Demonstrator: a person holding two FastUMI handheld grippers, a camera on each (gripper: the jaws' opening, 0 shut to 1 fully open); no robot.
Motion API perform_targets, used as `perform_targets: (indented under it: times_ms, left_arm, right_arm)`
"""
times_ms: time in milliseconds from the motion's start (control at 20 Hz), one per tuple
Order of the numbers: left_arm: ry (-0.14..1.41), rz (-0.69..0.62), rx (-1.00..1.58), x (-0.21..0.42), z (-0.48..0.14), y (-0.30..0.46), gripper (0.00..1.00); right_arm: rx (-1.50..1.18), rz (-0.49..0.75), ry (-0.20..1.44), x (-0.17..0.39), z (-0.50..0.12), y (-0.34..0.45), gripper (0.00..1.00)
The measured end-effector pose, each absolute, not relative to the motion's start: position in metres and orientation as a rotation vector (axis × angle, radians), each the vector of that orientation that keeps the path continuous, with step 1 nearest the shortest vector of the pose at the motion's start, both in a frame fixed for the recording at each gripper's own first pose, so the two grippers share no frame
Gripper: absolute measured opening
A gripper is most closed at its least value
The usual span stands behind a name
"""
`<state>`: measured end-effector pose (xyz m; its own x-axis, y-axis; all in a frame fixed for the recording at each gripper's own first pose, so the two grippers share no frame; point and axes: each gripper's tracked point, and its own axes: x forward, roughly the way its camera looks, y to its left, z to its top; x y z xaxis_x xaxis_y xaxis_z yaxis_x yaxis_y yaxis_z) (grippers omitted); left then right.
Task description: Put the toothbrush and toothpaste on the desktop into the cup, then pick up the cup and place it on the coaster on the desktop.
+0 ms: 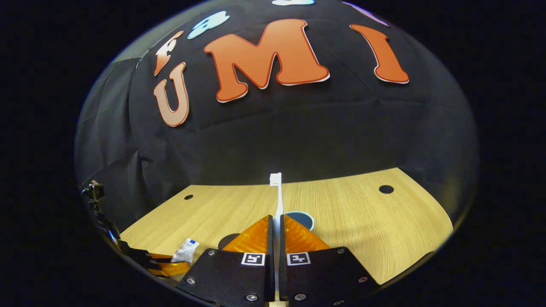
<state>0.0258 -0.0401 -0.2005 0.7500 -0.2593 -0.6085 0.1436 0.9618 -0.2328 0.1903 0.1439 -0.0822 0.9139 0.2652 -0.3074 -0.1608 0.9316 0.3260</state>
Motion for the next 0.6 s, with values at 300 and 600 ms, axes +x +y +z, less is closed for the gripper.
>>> perform_targets:
  times_ms: [300, 600]
  left_arm:
    - [0.654, -0.218, -0.168, 0.026, -0.198, -0.039, 0.20]
    - [0.603, -0.200, -0.152, 0.028, -0.200, -0.041, 0.20]
  right_arm:
    - [0.355, 0.222, 0.262, 0.237, -0.078, 0.149, 0.04]
    - [0.379, 0.211, 0.185, 0.266, -0.076, 0.148, 0.04]
